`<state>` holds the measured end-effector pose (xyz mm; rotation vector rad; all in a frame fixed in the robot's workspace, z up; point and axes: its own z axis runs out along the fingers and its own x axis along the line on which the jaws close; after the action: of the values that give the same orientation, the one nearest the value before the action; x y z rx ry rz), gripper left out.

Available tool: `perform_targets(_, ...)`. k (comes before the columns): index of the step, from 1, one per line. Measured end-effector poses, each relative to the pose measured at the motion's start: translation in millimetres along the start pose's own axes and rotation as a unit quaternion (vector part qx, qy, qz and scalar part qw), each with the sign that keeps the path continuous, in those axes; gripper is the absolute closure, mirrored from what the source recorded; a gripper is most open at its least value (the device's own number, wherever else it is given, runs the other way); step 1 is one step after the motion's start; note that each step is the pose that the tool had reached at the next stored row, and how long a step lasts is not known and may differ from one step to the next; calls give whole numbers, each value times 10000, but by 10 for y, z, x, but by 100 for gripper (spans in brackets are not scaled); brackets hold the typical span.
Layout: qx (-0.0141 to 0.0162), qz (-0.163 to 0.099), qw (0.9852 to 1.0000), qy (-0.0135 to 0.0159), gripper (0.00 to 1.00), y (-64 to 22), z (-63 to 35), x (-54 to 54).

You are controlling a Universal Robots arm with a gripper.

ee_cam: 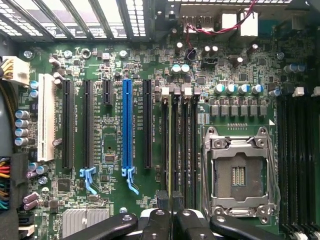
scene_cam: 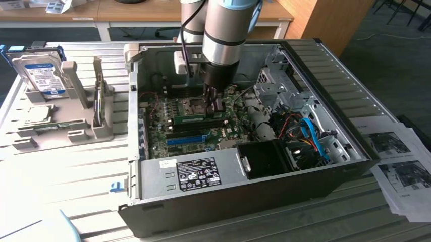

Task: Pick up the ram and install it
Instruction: 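Insert the ram into the slot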

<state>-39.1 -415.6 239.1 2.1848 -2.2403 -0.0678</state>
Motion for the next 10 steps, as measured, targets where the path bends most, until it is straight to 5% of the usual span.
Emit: perform_targets(10, 0, -79, 10000, 1, 89, 2, 19, 0)
